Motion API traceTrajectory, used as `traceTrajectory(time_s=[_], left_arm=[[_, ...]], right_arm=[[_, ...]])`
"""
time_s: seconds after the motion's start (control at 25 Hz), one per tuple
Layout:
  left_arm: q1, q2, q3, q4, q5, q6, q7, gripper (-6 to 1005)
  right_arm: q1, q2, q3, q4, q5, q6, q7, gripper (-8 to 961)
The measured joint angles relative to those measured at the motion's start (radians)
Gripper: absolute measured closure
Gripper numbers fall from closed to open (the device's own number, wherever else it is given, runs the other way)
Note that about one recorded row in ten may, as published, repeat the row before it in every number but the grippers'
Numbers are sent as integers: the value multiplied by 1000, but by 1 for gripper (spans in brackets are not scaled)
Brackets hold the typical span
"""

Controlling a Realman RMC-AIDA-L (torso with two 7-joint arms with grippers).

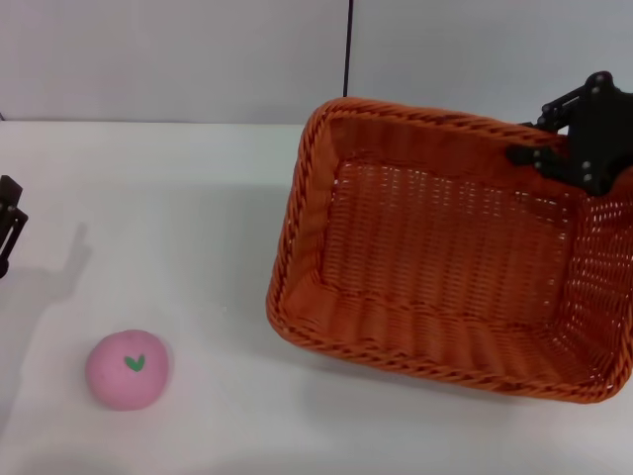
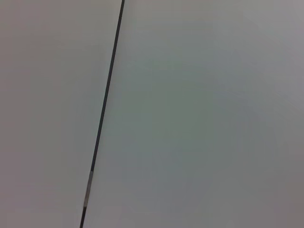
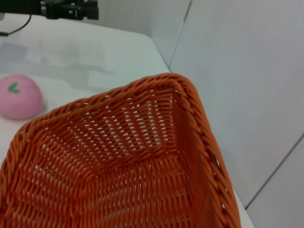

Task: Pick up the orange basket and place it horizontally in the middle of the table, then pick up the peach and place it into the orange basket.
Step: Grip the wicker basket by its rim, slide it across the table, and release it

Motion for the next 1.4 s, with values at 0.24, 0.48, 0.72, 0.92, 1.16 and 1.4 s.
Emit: traceTrajectory(time_s=[0.24,0.48,0.72,0.92,1.16,1.4], left_arm=[[24,-1,13,-8,1,-22,-1,187],[29,-4,45,-11,1,-59,-1,188],[31,-6,58,-17,1,-69,-3,188],[44,-6,74,-33,1,-65,-3,189],[57,-6,89,-36,1,-64,-3,189],[66,-6,98,-37,1,-67,-4,190]], right_arm=[[44,-26,-9,96,3,-1,-92,752],[96,-29,-18,198,-7,14,-207,742],[117,-26,-18,232,-7,57,-277,732],[142,-29,-17,296,-6,103,-300,723],[157,-17,-18,352,-5,172,-350,713],[152,-6,-15,358,8,208,-416,702]])
